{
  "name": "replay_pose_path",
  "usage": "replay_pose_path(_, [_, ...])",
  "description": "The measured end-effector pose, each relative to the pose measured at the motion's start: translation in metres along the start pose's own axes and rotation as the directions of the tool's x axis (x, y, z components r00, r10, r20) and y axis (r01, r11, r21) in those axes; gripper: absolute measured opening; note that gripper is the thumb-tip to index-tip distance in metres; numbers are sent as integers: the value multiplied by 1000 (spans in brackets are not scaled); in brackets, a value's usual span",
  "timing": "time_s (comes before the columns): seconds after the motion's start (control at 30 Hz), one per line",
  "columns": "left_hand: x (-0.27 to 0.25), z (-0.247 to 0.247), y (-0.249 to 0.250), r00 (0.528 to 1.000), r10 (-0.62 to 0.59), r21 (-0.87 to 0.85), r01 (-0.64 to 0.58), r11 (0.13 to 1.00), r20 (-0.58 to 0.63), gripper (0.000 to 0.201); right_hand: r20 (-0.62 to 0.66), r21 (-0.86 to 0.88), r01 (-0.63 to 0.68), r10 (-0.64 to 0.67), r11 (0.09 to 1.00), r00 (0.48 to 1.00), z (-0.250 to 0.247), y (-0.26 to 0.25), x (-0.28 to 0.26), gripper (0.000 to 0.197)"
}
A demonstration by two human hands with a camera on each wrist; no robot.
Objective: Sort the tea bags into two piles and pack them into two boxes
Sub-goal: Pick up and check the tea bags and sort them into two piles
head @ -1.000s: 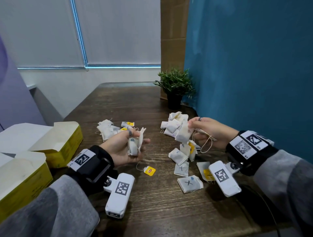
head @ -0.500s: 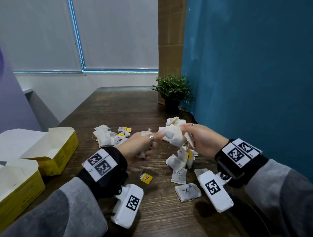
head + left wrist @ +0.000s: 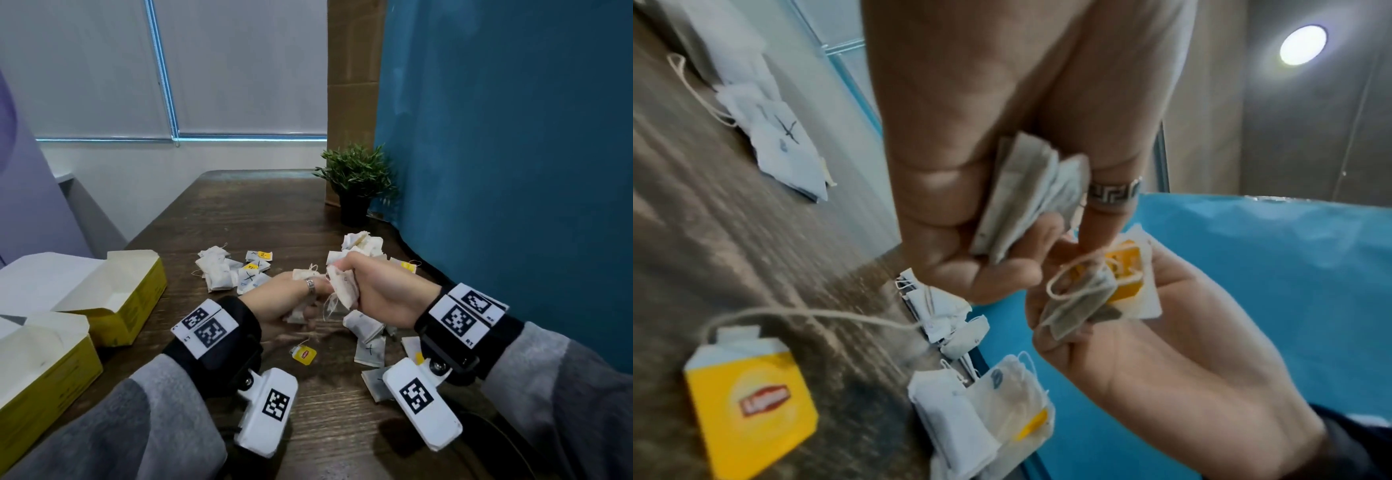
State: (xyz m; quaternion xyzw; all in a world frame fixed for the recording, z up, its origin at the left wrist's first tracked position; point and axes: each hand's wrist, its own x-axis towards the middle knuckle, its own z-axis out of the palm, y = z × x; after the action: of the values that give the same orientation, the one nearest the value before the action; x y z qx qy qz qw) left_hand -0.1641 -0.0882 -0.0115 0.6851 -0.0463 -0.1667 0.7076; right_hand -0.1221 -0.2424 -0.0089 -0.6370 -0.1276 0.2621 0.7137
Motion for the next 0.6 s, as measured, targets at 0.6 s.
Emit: replay_pose_path(0.6, [51, -127, 17, 943, -182, -71, 169, 983, -279, 24, -525, -508, -137, -180, 851, 832, -87, -57, 81, 22])
